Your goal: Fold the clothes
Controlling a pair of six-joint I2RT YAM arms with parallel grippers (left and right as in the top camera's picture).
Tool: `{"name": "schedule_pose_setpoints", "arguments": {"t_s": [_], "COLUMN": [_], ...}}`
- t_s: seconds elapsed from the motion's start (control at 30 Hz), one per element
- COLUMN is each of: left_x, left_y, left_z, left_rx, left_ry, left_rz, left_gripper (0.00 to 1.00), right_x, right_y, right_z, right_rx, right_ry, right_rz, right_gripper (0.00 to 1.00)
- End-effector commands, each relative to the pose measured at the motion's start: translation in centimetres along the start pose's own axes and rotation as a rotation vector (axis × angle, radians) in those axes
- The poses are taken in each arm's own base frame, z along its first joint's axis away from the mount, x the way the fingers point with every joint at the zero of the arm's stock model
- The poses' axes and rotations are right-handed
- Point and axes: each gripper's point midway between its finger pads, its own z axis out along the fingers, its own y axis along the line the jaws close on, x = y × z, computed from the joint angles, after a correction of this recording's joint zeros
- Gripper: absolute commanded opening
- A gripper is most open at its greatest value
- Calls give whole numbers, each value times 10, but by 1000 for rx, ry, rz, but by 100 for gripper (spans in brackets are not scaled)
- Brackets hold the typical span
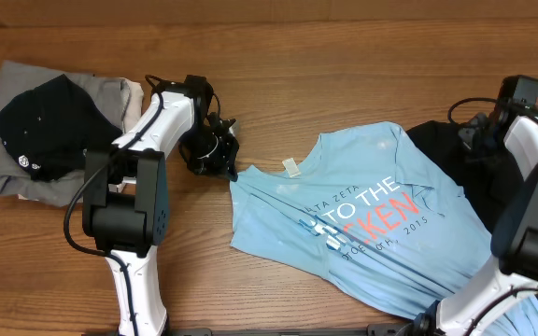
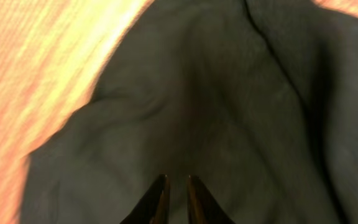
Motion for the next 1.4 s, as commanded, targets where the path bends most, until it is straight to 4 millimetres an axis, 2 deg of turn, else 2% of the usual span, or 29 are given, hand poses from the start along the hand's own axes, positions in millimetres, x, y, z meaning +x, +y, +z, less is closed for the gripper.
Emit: {"name": "schedule_pose_setpoints", "arguments": {"t_s": [0.0,0.13,0.2,0.3,0.43,0.6,0.7,0.87,0.93,1.03,1.1,1.2,1.27,1.37], "left_x": [-8,-4,-1,3,6,1,-2,-5,-8,-12,-14,-18,-21,-16], "left_y": [17,18,24,35,53,67,67,65,63,58,51,44,39,34], "left_z": [-5,-6,-8,-14,-25,-40,-48,-58,-63,-75,-87,-103,-111,-113], "left_rx": [-44,-49,-52,-59,-71,-62,-64,-78,-78,-78,-70,-73,-72,-73], "left_ry": [-20,-6,4,12,11,-24,-36,-47,-56,-72,-85,-107,-122,-101], "left_rz": [5,-6,-29,-65,-120,-158,-158,-146,-142,-133,-111,-102,-92,-81], "left_gripper": [4,4,4,4,4,4,4,4,4,4,5,15,25,27], "right_x": [4,-4,-19,-39,-67,-102,-128,-160,-171,-182,-180,-163,-149,-119], "right_y": [-24,-57,-93,-137,-183,-210,-205,-175,-159,-133,-117,-104,-99,-89], "right_z": [31,62,72,70,59,41,25,-9,-29,-69,-94,-116,-119,-113], "right_rx": [62,107,166,213,217,141,35,-129,-211,-349,-426,-449,-439,-413], "right_ry": [36,40,0,-50,-96,-143,-174,-192,-203,-212,-201,-154,-101,18], "right_rz": [88,173,236,327,430,465,444,397,381,350,332,328,335,342], "right_gripper": [12,11,10,6,4,4,4,4,4,11,12,13,16,16]}}
